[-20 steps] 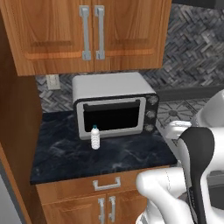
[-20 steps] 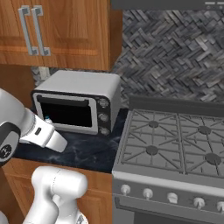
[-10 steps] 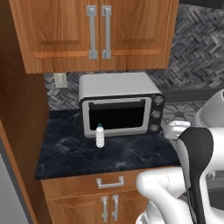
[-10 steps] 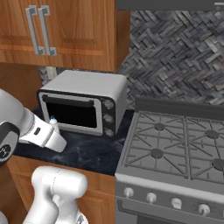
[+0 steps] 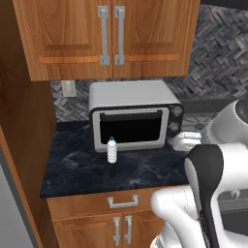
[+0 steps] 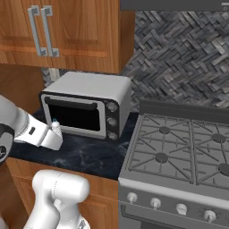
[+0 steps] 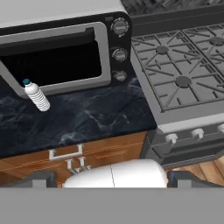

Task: Take the bottled waters from the counter and place them in the freezer to freeze. Close the freezer door after placing the bottles.

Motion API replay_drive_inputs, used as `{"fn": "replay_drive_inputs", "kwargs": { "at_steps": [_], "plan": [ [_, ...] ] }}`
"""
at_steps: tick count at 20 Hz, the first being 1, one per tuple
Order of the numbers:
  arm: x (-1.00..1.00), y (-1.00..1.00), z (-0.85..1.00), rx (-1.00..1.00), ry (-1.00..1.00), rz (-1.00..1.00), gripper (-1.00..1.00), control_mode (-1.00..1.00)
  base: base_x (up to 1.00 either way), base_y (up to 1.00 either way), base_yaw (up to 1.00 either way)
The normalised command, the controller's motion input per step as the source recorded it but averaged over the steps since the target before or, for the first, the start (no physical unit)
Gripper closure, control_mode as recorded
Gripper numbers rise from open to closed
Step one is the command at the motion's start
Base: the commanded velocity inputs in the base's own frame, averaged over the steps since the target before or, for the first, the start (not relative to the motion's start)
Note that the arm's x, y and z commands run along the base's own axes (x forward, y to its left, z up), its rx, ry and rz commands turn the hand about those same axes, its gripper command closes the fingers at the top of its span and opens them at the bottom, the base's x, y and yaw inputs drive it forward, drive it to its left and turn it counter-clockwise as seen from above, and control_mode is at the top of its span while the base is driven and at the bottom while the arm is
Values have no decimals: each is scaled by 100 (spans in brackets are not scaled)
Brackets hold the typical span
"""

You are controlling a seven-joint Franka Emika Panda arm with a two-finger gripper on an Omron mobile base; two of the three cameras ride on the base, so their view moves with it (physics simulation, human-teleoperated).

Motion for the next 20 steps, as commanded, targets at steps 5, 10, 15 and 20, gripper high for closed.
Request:
{"fn": "replay_drive_inputs", "kwargs": {
  "at_steps": [5, 10, 15, 20],
  "plan": [
    [49, 89, -17, -11, -27, 0, -100, -100, 0, 0, 0],
    [42, 100, -48, -12, -35, -8, -100, -100, 0, 0, 0],
    [37, 91, -70, -9, -21, -8, -100, -100, 0, 0, 0],
    [41, 35, -88, 0, -29, -3, -100, -100, 0, 0, 0]
  ]
}}
